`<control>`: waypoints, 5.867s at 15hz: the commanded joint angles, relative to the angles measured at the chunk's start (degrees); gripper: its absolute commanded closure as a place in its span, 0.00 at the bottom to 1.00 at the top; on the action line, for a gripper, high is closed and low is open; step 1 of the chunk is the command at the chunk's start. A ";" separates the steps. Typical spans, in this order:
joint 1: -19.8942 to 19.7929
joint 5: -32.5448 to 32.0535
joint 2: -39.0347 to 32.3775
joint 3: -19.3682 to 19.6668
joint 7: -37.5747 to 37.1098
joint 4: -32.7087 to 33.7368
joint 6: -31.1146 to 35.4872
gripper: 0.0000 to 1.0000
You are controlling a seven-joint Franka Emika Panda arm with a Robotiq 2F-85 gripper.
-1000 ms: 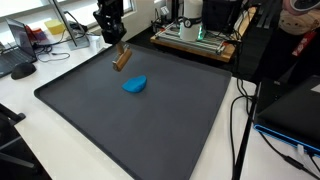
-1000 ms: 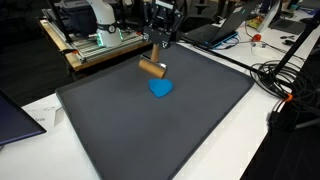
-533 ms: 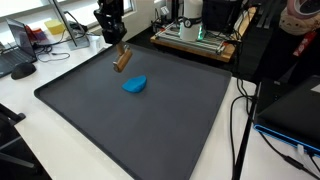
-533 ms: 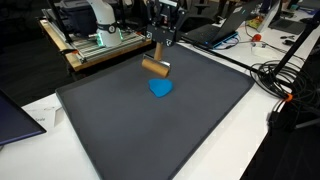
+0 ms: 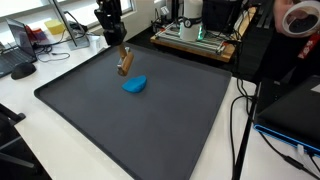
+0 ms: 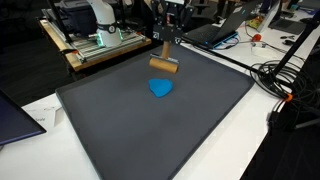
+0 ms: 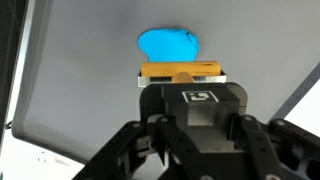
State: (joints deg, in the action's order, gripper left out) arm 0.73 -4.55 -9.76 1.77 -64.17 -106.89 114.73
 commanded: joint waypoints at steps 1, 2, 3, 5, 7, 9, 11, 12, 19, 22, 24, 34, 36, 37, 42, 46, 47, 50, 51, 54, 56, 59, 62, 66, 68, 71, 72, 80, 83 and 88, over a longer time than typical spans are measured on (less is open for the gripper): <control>-0.44 1.12 -4.16 0.36 6.08 6.85 -3.66 0.78; -0.52 1.06 -5.24 0.47 8.09 8.07 -4.06 0.78; -0.64 1.32 -6.17 0.51 10.43 9.09 -4.42 0.78; -0.73 1.49 -8.50 0.73 14.18 11.58 -5.64 0.78; -1.03 2.26 -10.85 0.83 18.01 14.30 -7.77 0.78; -1.50 3.56 -12.95 0.92 21.38 16.96 -10.19 0.78; -2.13 5.67 -15.28 1.04 24.22 20.07 -13.21 0.78; -2.44 6.52 -16.28 1.17 25.38 21.40 -14.13 0.78; -2.42 7.68 -19.07 3.14 26.48 23.92 -14.33 0.53; -2.47 7.79 -19.88 3.33 26.28 25.15 -14.34 0.53; -2.44 7.80 -19.91 3.32 26.22 25.21 -14.34 0.53; -4.81 10.45 -32.55 2.40 33.04 45.15 -32.20 0.78; -5.46 11.30 -35.55 2.20 35.06 49.47 -34.43 0.78; -5.98 12.03 -37.16 1.99 36.40 51.75 -35.66 0.78; -8.07 14.41 -45.23 1.53 39.10 62.38 -38.65 0.78; -9.35 15.21 -50.42 0.88 39.12 69.25 -40.27 0.78; -9.65 15.54 -51.42 0.60 39.02 70.79 -41.19 0.78; -10.16 15.86 -53.83 -0.07 38.35 74.70 -44.25 0.78; -10.20 15.82 -54.45 -0.16 38.12 75.93 -45.28 0.78; -10.30 15.59 -55.86 -0.44 37.78 78.83 -48.66 0.78; -10.38 15.53 -55.88 -0.80 37.81 78.87 -49.05 0.78; -10.66 15.61 -56.51 -1.26 38.13 79.34 -48.76 0.78; -11.04 15.69 -57.07 -1.62 37.87 79.38 -48.42 0.78; -10.83 14.87 -56.45 -1.52 37.89 79.19 -48.43 0.78; -10.61 14.51 -55.65 -1.26 38.06 78.95 -47.79 0.78; -10.64 14.39 -54.85 -1.09 38.29 79.38 -46.72 0.78; -10.49 14.17 -54.68 -0.87 38.08 79.61 -45.99 0.78; -8.88 11.91 -53.69 0.32 36.30 80.06 -45.10 0.78; -8.26 11.34 -53.72 0.85 34.93 80.17 -44.83 0.78; -6.44 9.85 -53.58 1.75 32.24 80.62 -42.81 0.78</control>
State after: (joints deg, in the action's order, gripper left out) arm -7.08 6.65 -65.16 2.75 -29.67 -25.45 71.19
